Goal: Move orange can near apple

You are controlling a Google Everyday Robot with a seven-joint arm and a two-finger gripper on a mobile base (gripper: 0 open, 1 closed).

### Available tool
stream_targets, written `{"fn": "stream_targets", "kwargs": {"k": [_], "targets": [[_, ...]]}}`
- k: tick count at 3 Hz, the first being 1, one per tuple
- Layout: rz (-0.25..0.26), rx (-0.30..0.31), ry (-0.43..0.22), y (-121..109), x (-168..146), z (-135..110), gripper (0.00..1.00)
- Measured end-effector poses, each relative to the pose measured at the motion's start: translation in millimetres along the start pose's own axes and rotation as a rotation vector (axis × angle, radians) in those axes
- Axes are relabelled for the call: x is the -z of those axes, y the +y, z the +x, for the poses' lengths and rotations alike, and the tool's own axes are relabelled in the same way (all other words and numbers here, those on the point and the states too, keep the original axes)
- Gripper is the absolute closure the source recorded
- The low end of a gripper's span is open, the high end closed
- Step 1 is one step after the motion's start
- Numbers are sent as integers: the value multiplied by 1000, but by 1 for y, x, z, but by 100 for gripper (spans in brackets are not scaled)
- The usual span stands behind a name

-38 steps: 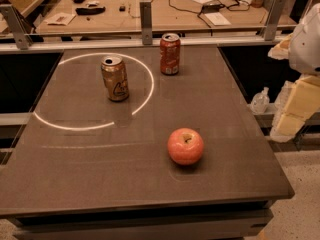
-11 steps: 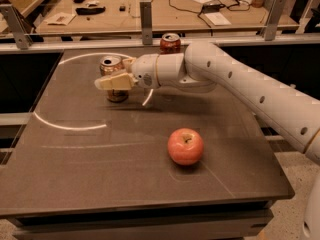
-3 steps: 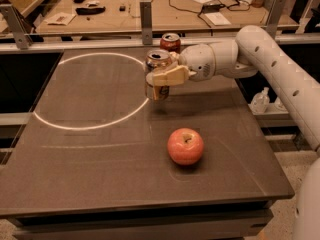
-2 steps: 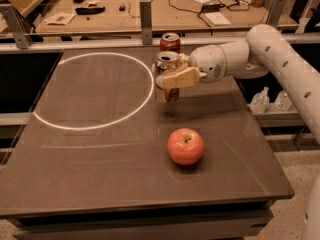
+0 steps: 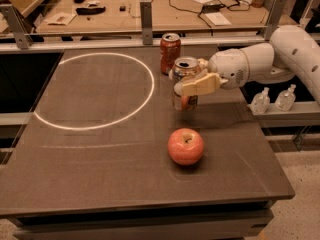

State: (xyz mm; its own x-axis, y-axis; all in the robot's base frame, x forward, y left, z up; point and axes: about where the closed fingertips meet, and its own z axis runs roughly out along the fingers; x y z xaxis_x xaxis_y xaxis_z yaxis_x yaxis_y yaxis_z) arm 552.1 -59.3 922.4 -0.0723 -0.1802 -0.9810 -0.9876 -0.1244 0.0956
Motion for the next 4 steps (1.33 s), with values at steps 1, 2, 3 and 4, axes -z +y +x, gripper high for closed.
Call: {"fn": "stream_targets", "kwargs": {"k": [1,2,3,4], "targets": [[24,5,3,15,7,3,100],[34,-4,-5,29,6,5,100],[31,-16,-24,40,-4,9,100],[43,-12,-40,45,-15,14,100]]}}
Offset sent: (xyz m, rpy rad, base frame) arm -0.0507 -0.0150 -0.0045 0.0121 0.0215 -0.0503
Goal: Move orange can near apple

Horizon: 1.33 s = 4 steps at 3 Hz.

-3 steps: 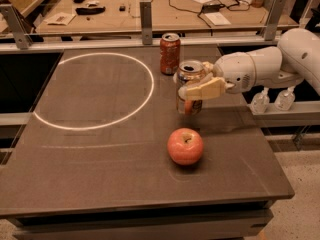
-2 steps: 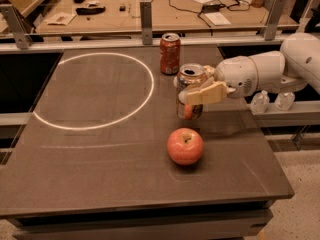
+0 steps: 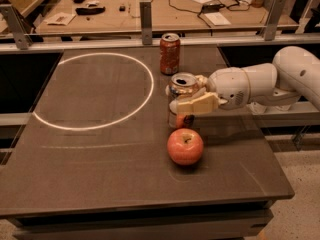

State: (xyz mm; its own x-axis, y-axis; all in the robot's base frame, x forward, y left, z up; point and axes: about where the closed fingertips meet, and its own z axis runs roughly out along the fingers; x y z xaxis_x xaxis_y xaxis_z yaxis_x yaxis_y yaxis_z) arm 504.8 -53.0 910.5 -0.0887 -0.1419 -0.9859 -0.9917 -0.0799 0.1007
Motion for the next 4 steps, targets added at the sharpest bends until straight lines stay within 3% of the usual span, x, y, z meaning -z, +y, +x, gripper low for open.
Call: {"fn": "stream_targets", "kwargs": {"k": [2,3,4], "targets": [[75,68,7,1,-18,6,100],[100,97,27,0,-24,8,83],[120,109,27,-3,-27,9,59]]}}
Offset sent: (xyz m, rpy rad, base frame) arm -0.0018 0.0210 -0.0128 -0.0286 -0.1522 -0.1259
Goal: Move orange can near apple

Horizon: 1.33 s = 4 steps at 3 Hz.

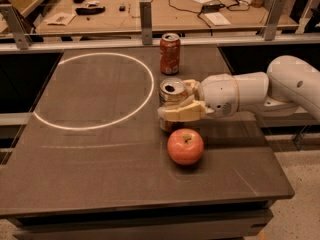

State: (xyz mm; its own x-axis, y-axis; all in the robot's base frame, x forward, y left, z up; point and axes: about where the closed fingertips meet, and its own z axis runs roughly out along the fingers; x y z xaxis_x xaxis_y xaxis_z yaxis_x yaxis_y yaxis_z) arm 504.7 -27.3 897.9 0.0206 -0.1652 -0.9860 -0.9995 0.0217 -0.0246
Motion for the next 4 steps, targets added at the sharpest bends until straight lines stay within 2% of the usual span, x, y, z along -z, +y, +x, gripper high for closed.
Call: {"fn": "stream_targets", "kwargs": {"k": [2,3,4], "targets": [[1,31,22,-7,-10,-1,12],[-4,42,28,-9,-12,-2,0],[-5,45,28,-9,-13,-3,0]]}}
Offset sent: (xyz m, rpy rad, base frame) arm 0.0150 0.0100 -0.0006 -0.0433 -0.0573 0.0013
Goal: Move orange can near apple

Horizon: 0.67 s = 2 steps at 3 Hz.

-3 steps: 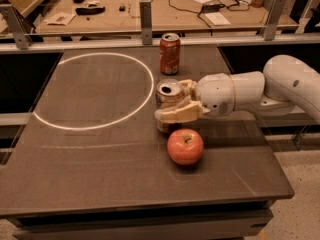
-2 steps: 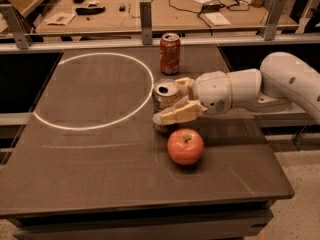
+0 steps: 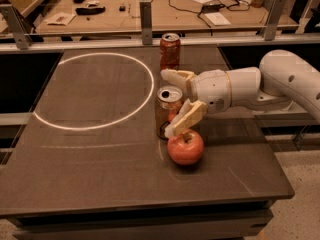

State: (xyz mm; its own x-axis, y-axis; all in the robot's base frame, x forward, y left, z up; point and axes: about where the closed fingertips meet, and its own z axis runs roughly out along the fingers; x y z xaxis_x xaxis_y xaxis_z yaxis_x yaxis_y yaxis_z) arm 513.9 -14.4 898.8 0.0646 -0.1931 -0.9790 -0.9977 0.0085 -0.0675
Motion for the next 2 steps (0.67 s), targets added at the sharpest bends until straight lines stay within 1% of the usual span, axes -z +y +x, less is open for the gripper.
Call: {"fn": "stream_targets", "kwargs": {"k": [1,2], "targets": [[18,13,7,-6,6,-2,0],[53,18,12,-30,42,-8,0]]}}
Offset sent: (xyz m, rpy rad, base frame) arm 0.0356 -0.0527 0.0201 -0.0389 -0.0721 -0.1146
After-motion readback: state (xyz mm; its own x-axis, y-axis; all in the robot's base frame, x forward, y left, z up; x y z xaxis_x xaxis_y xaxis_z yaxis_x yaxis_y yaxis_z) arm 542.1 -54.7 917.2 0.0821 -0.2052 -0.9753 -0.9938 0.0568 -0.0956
